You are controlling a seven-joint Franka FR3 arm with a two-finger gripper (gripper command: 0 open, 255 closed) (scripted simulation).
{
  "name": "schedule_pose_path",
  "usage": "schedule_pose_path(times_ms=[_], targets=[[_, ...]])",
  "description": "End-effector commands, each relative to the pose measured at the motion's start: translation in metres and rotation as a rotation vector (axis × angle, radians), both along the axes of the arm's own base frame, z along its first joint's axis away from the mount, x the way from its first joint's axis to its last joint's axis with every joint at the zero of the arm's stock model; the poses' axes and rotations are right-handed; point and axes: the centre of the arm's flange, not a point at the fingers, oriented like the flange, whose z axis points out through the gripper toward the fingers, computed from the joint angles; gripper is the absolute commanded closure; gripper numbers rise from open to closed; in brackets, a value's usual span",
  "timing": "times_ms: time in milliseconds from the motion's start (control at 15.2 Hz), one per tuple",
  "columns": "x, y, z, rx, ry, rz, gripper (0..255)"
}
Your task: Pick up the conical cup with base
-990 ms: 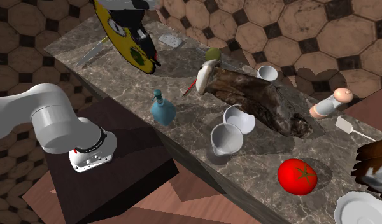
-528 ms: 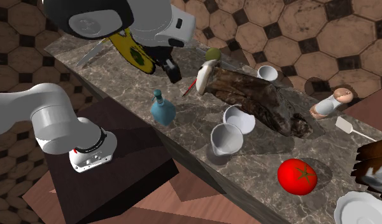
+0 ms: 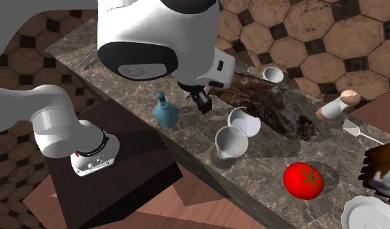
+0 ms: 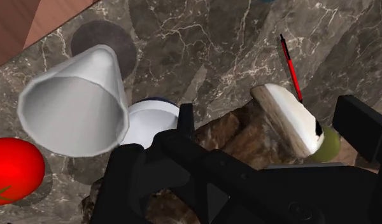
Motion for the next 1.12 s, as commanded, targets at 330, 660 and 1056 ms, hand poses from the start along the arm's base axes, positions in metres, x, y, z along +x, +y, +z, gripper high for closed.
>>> schedule_pose_path(times_ms=[330,660,1056], targets=[[0.019,-0.084,-0.039,0.005,0.006,-0.027,0],[0.031,-0.143,-0.067,0.009,0.010,-0.047,0],[0.043,-0.209,-0.099,0.014,0.015,-0.069,0]])
